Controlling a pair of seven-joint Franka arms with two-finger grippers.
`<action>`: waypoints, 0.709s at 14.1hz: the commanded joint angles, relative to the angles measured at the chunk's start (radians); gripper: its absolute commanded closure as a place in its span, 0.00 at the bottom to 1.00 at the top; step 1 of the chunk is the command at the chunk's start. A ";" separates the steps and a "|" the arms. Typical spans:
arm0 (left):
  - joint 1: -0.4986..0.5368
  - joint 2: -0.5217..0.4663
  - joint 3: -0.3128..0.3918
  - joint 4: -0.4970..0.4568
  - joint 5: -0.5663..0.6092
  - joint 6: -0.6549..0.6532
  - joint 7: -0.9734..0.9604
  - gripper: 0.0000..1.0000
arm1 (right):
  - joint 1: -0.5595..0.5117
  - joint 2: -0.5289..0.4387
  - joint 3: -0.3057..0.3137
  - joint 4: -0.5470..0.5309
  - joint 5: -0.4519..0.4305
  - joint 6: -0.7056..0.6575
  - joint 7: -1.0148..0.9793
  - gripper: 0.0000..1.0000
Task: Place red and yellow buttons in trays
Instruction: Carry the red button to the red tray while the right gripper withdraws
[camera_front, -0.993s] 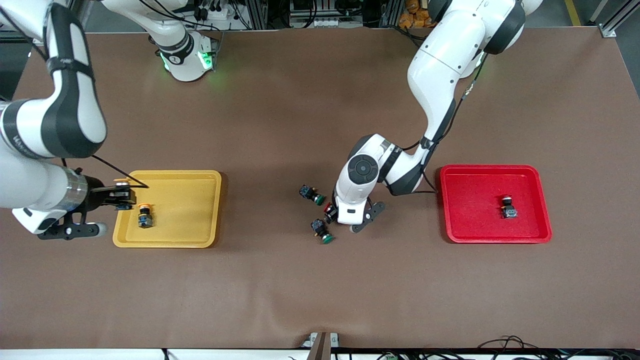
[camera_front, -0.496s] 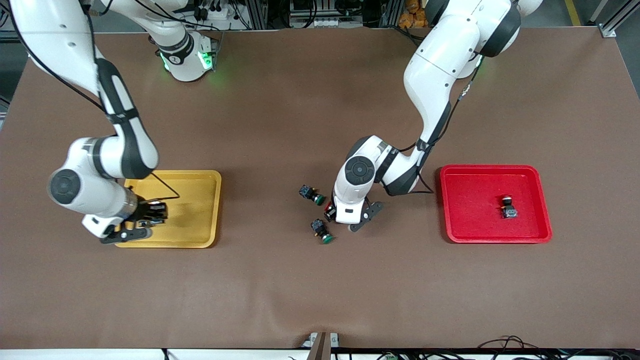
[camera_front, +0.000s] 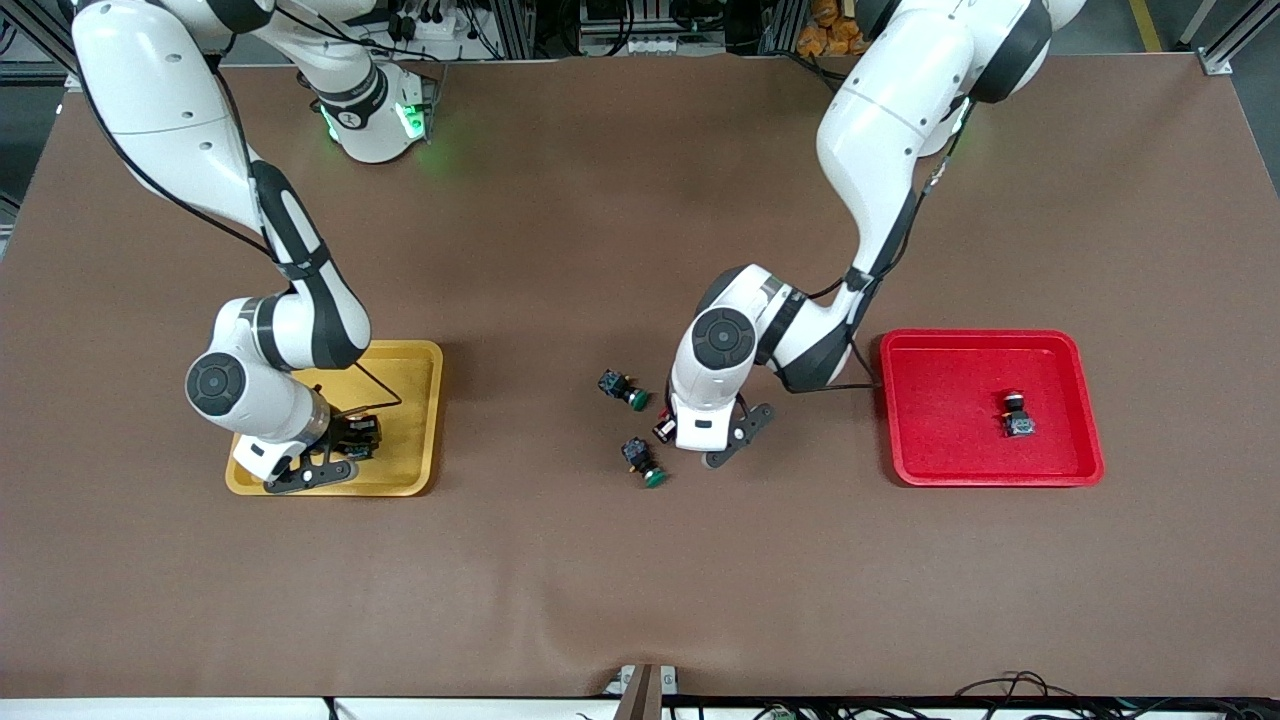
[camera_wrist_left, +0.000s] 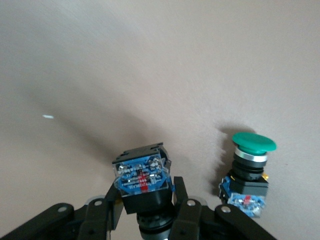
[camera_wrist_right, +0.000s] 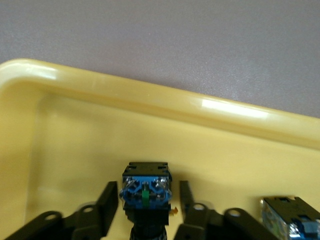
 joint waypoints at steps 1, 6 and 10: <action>0.007 -0.151 0.008 -0.033 0.061 -0.198 0.074 1.00 | -0.006 -0.096 0.000 -0.023 0.010 -0.069 -0.005 0.00; 0.096 -0.327 0.005 -0.044 0.061 -0.524 0.352 1.00 | -0.097 -0.306 -0.003 0.039 0.010 -0.374 -0.065 0.00; 0.199 -0.470 0.005 -0.183 0.062 -0.551 0.582 1.00 | -0.140 -0.372 -0.008 0.274 0.004 -0.711 -0.067 0.00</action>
